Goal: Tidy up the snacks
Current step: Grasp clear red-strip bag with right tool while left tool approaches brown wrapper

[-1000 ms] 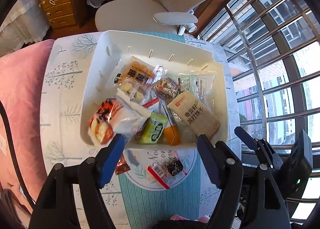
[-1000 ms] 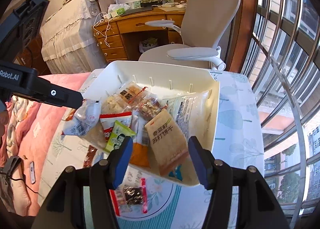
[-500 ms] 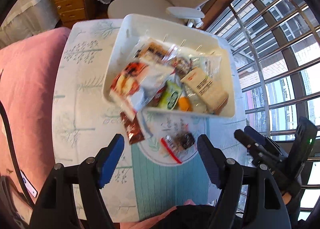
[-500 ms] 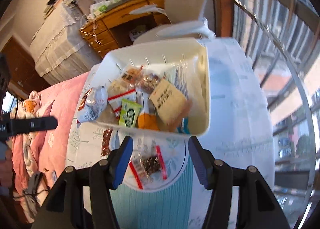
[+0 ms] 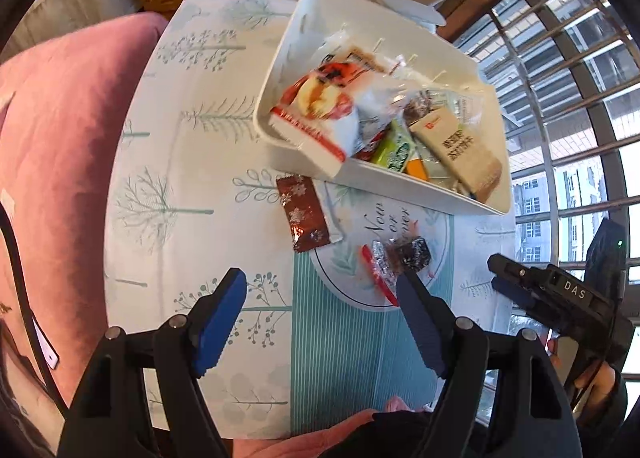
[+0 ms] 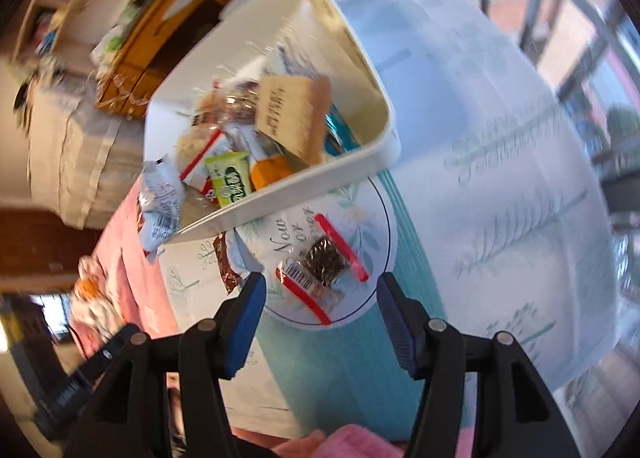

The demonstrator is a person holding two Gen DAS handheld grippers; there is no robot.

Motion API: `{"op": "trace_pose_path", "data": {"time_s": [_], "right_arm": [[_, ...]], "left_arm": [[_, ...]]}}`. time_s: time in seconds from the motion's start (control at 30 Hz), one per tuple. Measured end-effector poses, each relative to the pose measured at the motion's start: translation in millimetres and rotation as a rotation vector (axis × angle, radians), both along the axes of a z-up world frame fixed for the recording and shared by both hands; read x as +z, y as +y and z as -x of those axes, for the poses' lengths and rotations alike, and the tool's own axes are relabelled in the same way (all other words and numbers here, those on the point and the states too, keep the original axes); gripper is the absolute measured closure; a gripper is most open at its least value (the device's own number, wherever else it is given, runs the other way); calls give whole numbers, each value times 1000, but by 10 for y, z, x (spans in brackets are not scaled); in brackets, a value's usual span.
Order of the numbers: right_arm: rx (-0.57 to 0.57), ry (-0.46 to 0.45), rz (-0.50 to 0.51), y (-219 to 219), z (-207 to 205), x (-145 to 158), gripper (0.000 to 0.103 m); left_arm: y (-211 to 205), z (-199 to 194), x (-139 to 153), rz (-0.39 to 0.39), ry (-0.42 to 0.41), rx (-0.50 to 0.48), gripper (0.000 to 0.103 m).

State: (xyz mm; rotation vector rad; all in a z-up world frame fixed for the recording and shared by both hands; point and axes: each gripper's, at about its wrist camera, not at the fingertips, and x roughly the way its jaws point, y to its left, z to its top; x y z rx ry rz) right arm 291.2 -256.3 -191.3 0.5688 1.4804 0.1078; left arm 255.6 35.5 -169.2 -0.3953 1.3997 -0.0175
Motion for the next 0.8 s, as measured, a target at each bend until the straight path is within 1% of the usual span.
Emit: {"op": "trace_pose_path", "data": {"time_s": [0.07, 0.17, 0.33, 0.4, 0.57, 0.7, 0.8], "right_arm": [[-61, 57, -16, -17, 24, -128, 45], [-144, 129, -53, -37, 67, -312, 45], [-255, 200, -91, 7, 126, -546, 45], [-267, 207, -79, 42, 115, -583, 45], [-283, 223, -58, 202, 61, -702, 45], [-303, 231, -41, 298, 5, -766, 45], [-315, 255, -32, 371, -49, -849, 45]], "left_arm": [[18, -15, -88, 17, 7, 18, 27], [21, -46, -209, 3, 6, 36, 26], [7, -124, -461, -6, 28, 43, 26], [0, -148, -561, 3, 37, 38, 26], [-5, -211, -804, -8, 64, 44, 26], [0, -301, -952, -16, 72, 49, 26], [-2, -363, -1067, -19, 85, 53, 26]]}}
